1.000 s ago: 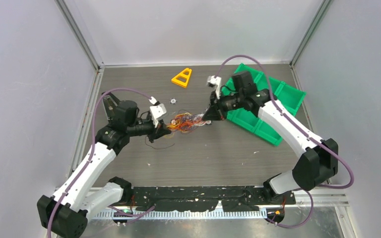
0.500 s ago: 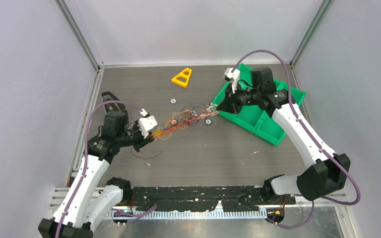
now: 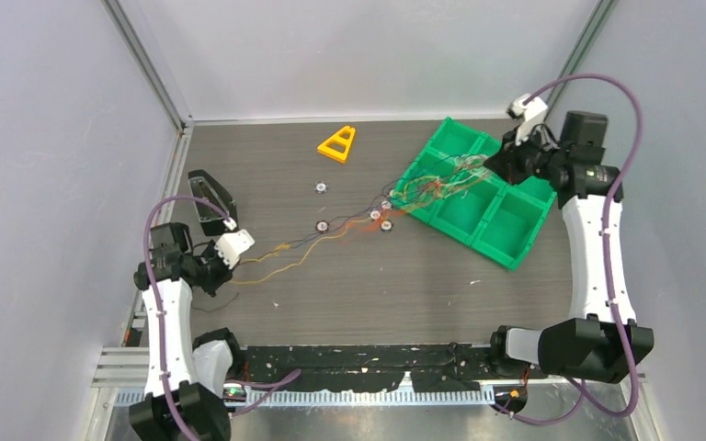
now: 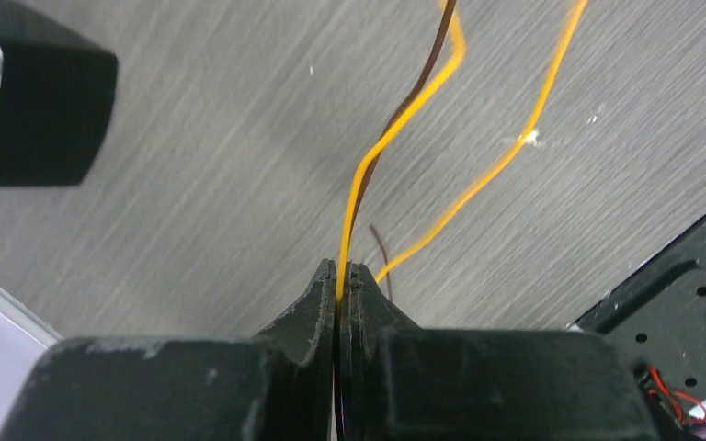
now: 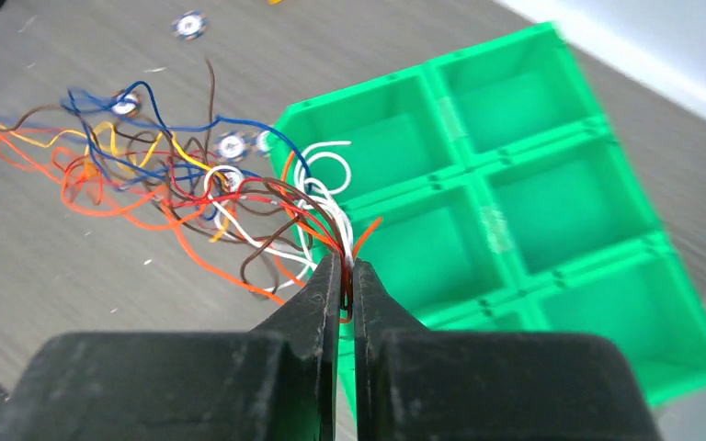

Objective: Untangle the cables

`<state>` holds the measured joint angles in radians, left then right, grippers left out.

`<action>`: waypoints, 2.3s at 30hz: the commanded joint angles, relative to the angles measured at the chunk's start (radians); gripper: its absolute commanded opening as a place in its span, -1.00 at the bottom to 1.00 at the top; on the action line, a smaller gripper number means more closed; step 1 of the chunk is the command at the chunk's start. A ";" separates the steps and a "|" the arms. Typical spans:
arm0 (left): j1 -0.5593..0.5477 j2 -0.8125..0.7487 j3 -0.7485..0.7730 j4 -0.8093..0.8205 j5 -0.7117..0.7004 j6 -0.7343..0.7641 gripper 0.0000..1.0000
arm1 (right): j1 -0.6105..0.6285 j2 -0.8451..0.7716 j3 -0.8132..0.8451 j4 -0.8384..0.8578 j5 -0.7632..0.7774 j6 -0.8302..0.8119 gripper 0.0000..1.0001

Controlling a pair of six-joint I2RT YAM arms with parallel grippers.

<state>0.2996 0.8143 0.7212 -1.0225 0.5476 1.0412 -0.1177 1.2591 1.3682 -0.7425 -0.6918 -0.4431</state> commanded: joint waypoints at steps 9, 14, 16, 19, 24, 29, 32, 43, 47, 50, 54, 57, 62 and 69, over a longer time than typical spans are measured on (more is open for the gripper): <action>0.186 0.097 -0.009 -0.050 -0.063 0.319 -1.00 | -0.115 -0.096 0.121 -0.015 -0.038 -0.031 -0.89; 0.199 0.122 0.051 -0.133 0.052 0.361 -1.00 | -0.105 -0.118 0.156 -0.028 -0.140 0.012 -0.89; 0.154 0.094 0.095 -0.169 0.116 0.324 -1.00 | -0.054 -0.130 0.164 -0.049 -0.163 0.030 -0.89; 0.021 0.043 0.130 -0.147 0.174 0.168 -1.00 | 0.081 -0.169 0.129 -0.042 -0.195 0.092 -0.89; -0.207 -0.002 0.155 -0.035 0.237 -0.072 0.46 | 0.297 -0.213 -0.005 0.127 -0.193 0.211 -0.89; -0.401 0.008 0.280 0.228 0.299 -0.495 0.99 | 0.476 -0.164 -0.051 0.254 -0.193 0.280 -0.89; -0.552 0.057 0.316 0.410 0.262 -0.721 0.99 | 0.571 -0.139 -0.061 0.314 -0.195 0.296 -0.89; -0.901 0.312 0.390 0.694 0.086 -0.888 0.52 | 0.718 -0.041 0.025 0.372 -0.179 0.300 -0.90; -0.820 0.303 0.347 0.547 0.095 -0.790 -0.92 | 0.672 -0.071 0.047 0.315 -0.140 0.272 -0.89; -0.701 0.227 0.257 0.480 0.179 -0.712 -1.00 | 0.592 -0.098 0.061 0.292 -0.145 0.296 -0.89; -0.642 0.131 0.170 0.356 0.150 -0.533 -1.00 | 0.504 -0.114 0.100 0.236 -0.150 0.299 -0.89; -0.568 0.088 0.129 0.270 0.148 -0.438 -1.00 | 0.443 -0.121 0.119 0.183 -0.144 0.276 -0.89; -0.358 0.048 0.122 0.087 0.160 -0.234 -1.00 | 0.294 -0.144 0.109 0.011 -0.154 0.124 -0.89; 0.029 0.087 0.036 -0.136 0.089 0.262 -1.00 | 0.204 -0.159 0.140 -0.070 -0.200 0.073 -0.89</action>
<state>0.1825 0.8707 0.8116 -0.9840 0.6884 0.9497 0.1051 1.1297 1.4513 -0.7727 -0.8520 -0.3183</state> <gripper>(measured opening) 0.017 0.098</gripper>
